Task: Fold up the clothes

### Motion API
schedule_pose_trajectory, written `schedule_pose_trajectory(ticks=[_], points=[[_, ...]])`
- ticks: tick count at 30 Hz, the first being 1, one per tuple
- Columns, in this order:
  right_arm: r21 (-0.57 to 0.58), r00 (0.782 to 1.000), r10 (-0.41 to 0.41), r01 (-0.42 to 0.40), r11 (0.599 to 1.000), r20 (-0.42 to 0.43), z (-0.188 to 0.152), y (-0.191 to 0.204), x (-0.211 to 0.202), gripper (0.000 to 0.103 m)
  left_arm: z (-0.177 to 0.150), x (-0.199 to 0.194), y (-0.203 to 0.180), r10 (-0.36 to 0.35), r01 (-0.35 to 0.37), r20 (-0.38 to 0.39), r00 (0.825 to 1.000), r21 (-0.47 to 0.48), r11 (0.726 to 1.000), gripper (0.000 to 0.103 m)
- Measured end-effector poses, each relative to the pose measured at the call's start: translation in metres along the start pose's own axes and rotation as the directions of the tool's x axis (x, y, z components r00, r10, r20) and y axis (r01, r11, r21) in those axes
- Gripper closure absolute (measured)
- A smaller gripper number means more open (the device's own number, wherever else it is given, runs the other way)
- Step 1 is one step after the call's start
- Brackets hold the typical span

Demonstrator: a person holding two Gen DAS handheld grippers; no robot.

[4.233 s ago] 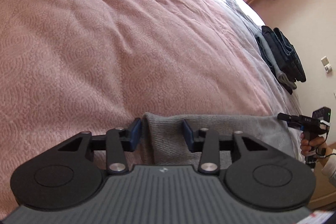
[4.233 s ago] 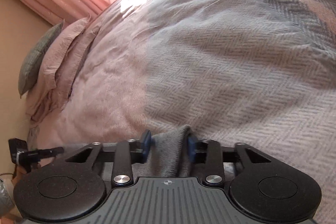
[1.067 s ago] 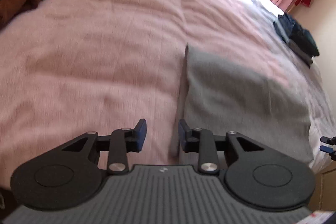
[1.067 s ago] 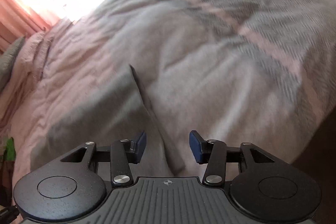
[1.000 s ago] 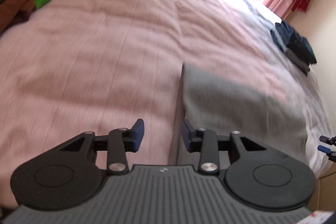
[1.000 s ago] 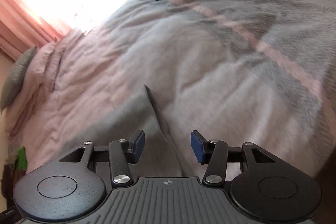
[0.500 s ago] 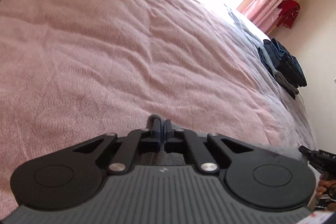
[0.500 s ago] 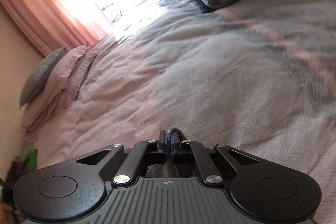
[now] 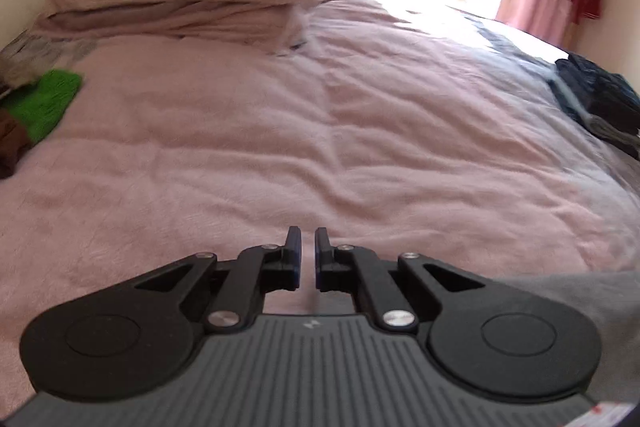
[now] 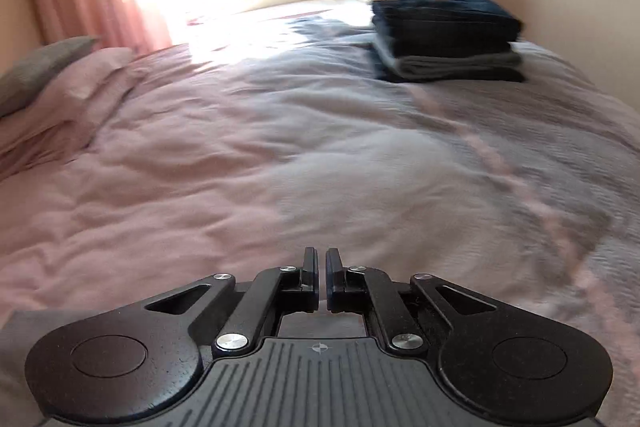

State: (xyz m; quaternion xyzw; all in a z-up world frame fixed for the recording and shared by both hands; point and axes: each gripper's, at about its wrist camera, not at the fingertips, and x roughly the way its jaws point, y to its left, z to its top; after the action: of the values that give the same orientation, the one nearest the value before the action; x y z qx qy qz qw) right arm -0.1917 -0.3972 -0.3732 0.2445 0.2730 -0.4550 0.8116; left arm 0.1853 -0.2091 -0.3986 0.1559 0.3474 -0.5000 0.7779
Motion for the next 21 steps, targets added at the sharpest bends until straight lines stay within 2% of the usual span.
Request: schedule_pose_trajectory(ticks=[1, 3, 5, 7, 8, 9, 10, 12, 13, 15, 16, 18, 19, 21], points=[[-0.05, 0.998, 0.058, -0.058, 0.997, -0.008, -0.006, 0.022, 0.003, 0.102, 0.0, -0.002, -0.022, -0.058, 0.059, -0.006, 0.998, 0.053, 0.997, 0.1], [-0.161, 0.989, 0.142, -0.146, 0.976, -0.035, -0.023, 0.064, 0.014, 0.102, -0.008, -0.002, -0.068, -0.165, 0.166, -0.024, 0.986, 0.176, 0.97, 0.097], [-0.28, 0.986, 0.148, -0.163, 0.946, -0.073, -0.044, 0.095, 0.032, 0.102, -0.024, 0.007, -0.111, -0.219, 0.218, -0.029, 0.975, 0.3, 0.929, 0.093], [-0.418, 0.997, 0.054, -0.074, 0.905, -0.06, -0.069, 0.103, 0.052, 0.102, -0.041, 0.028, -0.134, -0.206, 0.215, -0.064, 0.977, 0.357, 0.909, 0.093], [-0.474, 1.0, 0.009, -0.015, 0.881, -0.016, -0.078, 0.098, 0.058, 0.102, -0.052, 0.038, -0.14, -0.171, 0.179, -0.057, 0.984, 0.407, 0.896, 0.093], [-0.501, 0.999, -0.036, 0.044, 0.864, 0.025, -0.084, 0.087, 0.063, 0.102, -0.061, 0.047, -0.14, -0.134, 0.132, -0.028, 0.991, 0.456, 0.88, 0.092], [-0.495, 0.997, -0.073, 0.083, 0.865, 0.04, -0.084, 0.07, 0.069, 0.102, -0.065, 0.053, -0.135, -0.118, 0.111, -0.014, 0.993, 0.465, 0.878, 0.092], [-0.429, 0.999, -0.042, 0.043, 0.902, 0.012, -0.073, 0.034, 0.072, 0.102, -0.056, 0.06, -0.111, -0.1, 0.101, -0.023, 0.995, 0.395, 0.913, 0.092], [-0.417, 0.999, -0.036, 0.03, 0.908, -0.006, -0.066, 0.021, 0.071, 0.102, -0.051, 0.06, -0.098, -0.083, 0.089, -0.031, 0.996, 0.363, 0.927, 0.093], [-0.425, 0.999, -0.02, 0.002, 0.905, -0.039, -0.057, 0.006, 0.069, 0.103, -0.044, 0.056, -0.072, -0.018, 0.026, -0.028, 0.999, 0.313, 0.949, 0.078], [-0.412, 0.998, -0.02, -0.005, 0.911, -0.056, -0.053, 0.004, 0.065, 0.103, -0.039, 0.054, -0.059, 0.048, -0.035, -0.04, 0.998, 0.283, 0.959, 0.077], [-0.4, 0.989, -0.14, 0.109, 0.91, -0.05, -0.046, 0.009, 0.054, 0.103, -0.029, 0.039, -0.033, 0.058, -0.046, -0.06, 0.996, 0.192, 0.98, 0.082], [-0.361, 0.988, -0.152, 0.132, 0.923, -0.027, -0.04, 0.011, 0.04, 0.103, -0.024, 0.029, -0.025, 0.07, -0.061, -0.062, 0.996, 0.147, 0.987, 0.088], [-0.256, 0.999, -0.042, 0.036, 0.966, -0.018, -0.037, 0.015, 0.015, 0.103, -0.019, 0.012, -0.024, 0.032, -0.025, -0.074, 0.997, 0.094, 0.995, 0.087]])
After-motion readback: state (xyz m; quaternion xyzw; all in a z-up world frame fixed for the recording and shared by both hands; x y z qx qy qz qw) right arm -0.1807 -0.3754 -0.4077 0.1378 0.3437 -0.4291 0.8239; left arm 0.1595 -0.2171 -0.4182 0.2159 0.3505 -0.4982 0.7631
